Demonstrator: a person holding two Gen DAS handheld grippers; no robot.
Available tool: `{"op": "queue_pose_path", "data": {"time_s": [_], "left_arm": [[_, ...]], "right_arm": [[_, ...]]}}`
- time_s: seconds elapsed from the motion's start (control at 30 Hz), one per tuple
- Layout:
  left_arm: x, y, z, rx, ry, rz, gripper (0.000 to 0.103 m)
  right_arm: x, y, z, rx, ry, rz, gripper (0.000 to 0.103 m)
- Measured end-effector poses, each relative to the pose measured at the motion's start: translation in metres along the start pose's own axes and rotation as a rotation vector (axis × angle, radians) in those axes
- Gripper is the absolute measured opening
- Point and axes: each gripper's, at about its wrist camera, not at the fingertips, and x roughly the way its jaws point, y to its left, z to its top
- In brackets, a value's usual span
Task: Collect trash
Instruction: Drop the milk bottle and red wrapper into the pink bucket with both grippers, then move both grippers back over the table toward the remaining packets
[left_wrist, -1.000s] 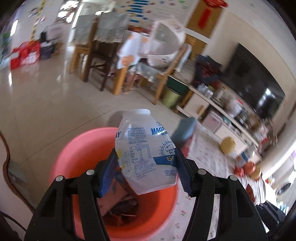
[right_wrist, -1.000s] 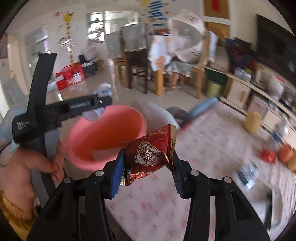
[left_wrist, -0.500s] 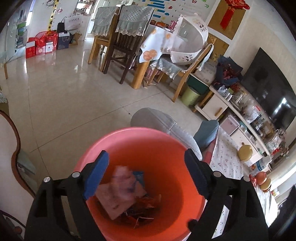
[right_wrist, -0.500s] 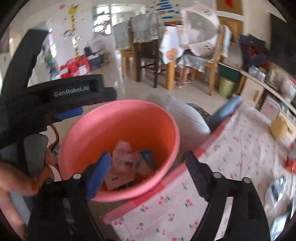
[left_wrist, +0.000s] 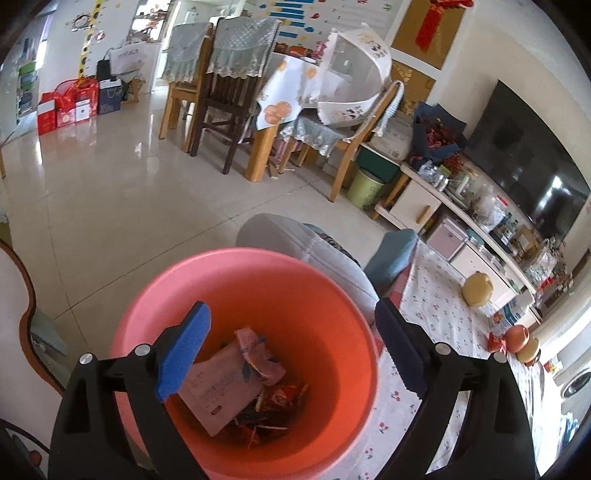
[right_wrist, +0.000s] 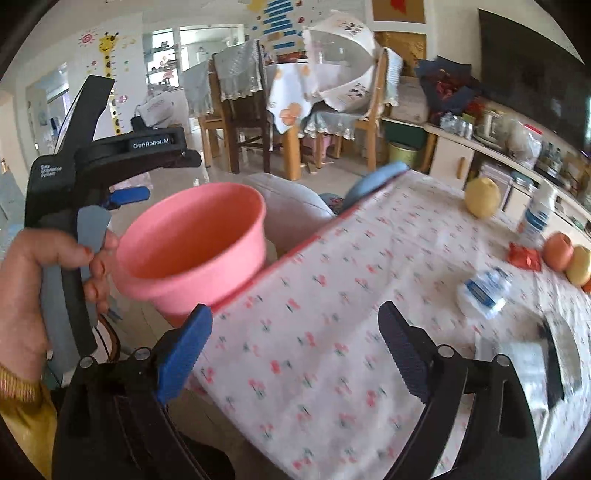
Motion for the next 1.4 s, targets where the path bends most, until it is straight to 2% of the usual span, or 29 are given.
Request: {"op": "queue_pose_path", "data": {"time_s": [0.23, 0.6, 0.97, 1.4], "left_arm": [[-0.003, -0.029, -0.012, 0.088, -0.011, -0.028, 0.092], [-0.010, -0.068, -0.032, 0.208, -0.034, -0.070, 0.092], [-0.014, -0.108, -0.053, 0.363, -0.051, -0.083, 0.092], [-0.018, -0.151, -0.081, 0.536, -0.074, -0.082, 0.092]], "right_arm": [[-0.029, -0.015, -0.020, 0.035, -0.014, -0.019, 0.090], [-0.051, -0.029, -0.046, 0.081, -0.030, -0.024, 0.094], [-0.069, -0.056, -0.052, 0.132, -0.066, -0.024, 0.094], [-0.096, -0.104, -0.059, 0.189, -0.117, -0.087, 0.094]]}}
